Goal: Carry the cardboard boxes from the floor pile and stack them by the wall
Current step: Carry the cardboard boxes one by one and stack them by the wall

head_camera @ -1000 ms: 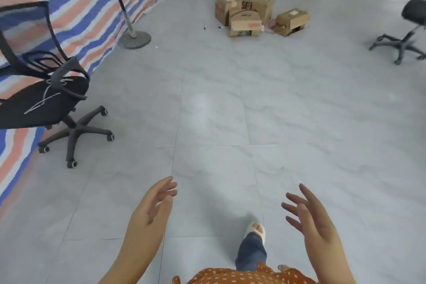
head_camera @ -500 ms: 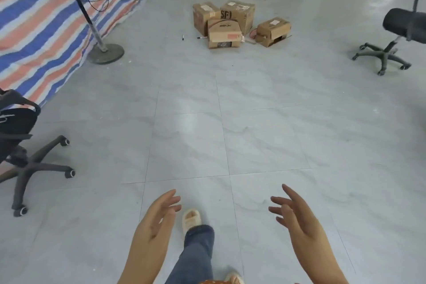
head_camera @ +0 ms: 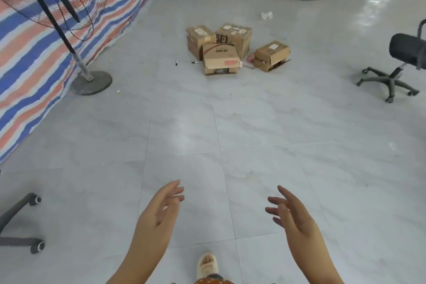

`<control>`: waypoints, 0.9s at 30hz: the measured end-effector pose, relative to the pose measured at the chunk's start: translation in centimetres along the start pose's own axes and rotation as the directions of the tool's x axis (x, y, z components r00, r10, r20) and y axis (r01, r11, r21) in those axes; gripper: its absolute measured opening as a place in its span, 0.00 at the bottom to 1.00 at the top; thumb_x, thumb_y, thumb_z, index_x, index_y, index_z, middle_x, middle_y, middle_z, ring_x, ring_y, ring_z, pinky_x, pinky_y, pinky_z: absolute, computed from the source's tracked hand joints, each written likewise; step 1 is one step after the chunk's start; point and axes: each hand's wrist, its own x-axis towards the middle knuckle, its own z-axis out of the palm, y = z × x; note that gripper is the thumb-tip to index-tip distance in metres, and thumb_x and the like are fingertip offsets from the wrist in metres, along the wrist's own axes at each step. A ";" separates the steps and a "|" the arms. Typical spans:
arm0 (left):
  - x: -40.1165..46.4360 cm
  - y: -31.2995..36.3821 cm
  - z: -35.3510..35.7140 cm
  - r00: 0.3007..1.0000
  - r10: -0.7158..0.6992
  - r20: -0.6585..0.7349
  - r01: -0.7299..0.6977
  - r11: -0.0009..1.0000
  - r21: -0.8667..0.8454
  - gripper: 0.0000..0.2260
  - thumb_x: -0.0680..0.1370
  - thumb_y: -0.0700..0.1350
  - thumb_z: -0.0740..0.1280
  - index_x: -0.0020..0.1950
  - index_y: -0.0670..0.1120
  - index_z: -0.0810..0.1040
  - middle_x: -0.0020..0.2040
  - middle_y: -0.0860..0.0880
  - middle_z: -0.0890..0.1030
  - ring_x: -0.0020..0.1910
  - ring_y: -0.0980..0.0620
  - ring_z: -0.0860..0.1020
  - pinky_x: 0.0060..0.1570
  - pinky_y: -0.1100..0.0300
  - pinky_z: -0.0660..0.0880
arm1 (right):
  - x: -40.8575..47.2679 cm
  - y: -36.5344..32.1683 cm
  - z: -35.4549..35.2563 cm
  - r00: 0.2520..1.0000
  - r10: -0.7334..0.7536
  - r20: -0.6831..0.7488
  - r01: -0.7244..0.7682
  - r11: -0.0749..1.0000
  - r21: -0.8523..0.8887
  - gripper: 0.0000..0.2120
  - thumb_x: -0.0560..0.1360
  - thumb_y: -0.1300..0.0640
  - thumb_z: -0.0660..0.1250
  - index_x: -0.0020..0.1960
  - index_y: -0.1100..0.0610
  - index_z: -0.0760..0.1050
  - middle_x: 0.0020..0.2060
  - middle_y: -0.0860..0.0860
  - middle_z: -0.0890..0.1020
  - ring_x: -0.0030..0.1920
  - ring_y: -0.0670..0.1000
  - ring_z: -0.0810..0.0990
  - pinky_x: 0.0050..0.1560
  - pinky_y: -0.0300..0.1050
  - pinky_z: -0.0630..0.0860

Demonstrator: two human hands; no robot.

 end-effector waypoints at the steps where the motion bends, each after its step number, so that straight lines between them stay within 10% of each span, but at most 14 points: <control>1: 1.9 0.4 0.1 1.000 -0.001 0.011 0.001 1.000 0.006 0.14 0.80 0.38 0.61 0.58 0.56 0.77 0.53 0.56 0.82 0.54 0.60 0.80 0.56 0.63 0.73 | 1.6 -0.5 0.5 1.000 0.002 0.006 -0.002 1.000 -0.002 0.17 0.80 0.61 0.58 0.62 0.42 0.71 0.50 0.41 0.83 0.50 0.43 0.83 0.57 0.49 0.76; 15: 25.9 2.7 8.1 0.992 -0.108 -0.066 0.111 0.993 0.032 0.15 0.80 0.37 0.59 0.57 0.57 0.77 0.52 0.58 0.83 0.53 0.59 0.80 0.61 0.51 0.72 | 28.3 -3.7 0.2 0.997 0.079 0.026 -0.078 0.997 -0.030 0.17 0.80 0.64 0.59 0.59 0.43 0.73 0.49 0.46 0.84 0.48 0.47 0.84 0.55 0.51 0.77; 27: 48.7 10.1 22.0 0.994 -0.092 0.058 0.089 0.994 0.059 0.14 0.80 0.39 0.59 0.58 0.58 0.75 0.54 0.56 0.81 0.54 0.60 0.80 0.56 0.62 0.73 | 53.0 -9.4 -7.1 0.994 0.096 -0.048 -0.097 0.995 -0.001 0.16 0.81 0.63 0.58 0.61 0.45 0.74 0.48 0.45 0.84 0.48 0.44 0.84 0.53 0.46 0.76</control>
